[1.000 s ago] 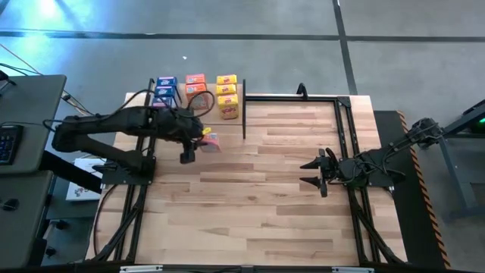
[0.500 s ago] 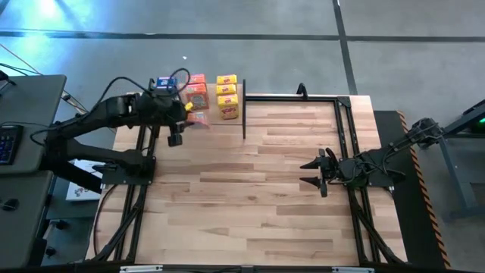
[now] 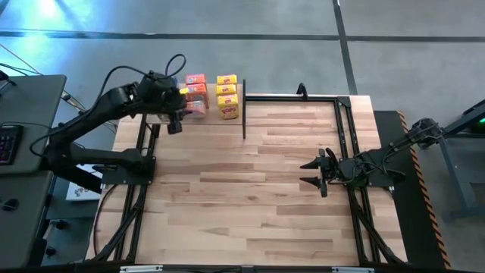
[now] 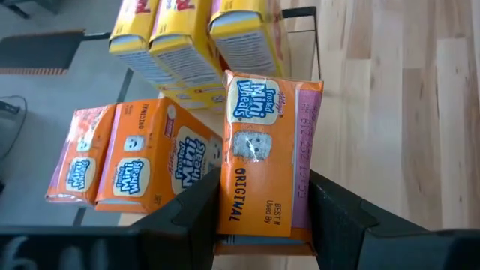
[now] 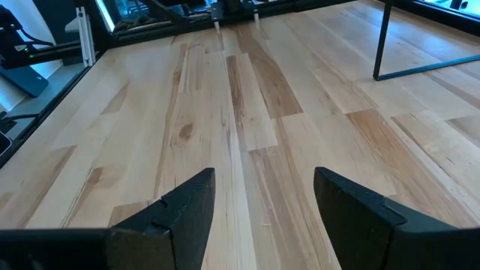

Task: Stack cereal on shelf
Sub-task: Put the orange cereal box on the shelf aligned with the other orange cereal boxes

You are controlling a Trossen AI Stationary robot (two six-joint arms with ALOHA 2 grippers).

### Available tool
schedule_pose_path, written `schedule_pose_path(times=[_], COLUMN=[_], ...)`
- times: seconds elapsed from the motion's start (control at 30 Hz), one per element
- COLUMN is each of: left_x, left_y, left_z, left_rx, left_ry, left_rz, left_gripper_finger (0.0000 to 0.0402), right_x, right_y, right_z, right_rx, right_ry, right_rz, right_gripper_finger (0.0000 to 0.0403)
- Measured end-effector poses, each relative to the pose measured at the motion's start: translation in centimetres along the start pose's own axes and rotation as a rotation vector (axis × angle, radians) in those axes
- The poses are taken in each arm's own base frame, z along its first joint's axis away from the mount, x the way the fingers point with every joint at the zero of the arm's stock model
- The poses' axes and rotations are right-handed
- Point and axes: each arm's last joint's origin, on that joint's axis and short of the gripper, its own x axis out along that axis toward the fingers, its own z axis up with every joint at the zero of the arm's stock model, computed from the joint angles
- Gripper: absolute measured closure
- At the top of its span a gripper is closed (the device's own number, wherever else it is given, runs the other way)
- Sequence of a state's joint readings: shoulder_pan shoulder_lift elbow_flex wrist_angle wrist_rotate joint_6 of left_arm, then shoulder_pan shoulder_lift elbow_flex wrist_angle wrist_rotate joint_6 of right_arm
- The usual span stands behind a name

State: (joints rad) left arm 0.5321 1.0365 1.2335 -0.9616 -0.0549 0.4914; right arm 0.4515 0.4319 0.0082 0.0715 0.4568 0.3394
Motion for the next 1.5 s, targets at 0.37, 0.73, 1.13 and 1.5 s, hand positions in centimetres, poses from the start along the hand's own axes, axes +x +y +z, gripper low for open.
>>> schedule_pose_path(times=[0.37,0.73,1.13,1.5], left_x=[1.8,2.8,3.4,3.4], left_y=[1.6,2.6,3.3,3.3], left_z=[-0.1,-0.7,-1.2,-1.2], left_rx=[-0.027,-0.050,-0.091,-0.091], left_ry=[0.001,0.026,0.040,0.040], left_rz=[-0.038,-0.069,-0.103,-0.105], left_gripper_finger=[0.0243,0.0243,0.0243,0.0240], right_x=[0.0,0.0,0.0,0.0], right_y=[0.0,0.0,0.0,0.0], right_z=[0.0,0.0,0.0,0.0], right_rx=[0.000,0.000,0.000,0.000], right_ry=[0.000,0.000,0.000,0.000], right_rz=[-0.001,-0.001,0.000,0.000], right_gripper_finger=[0.0182,0.0182,0.0182,0.0182])
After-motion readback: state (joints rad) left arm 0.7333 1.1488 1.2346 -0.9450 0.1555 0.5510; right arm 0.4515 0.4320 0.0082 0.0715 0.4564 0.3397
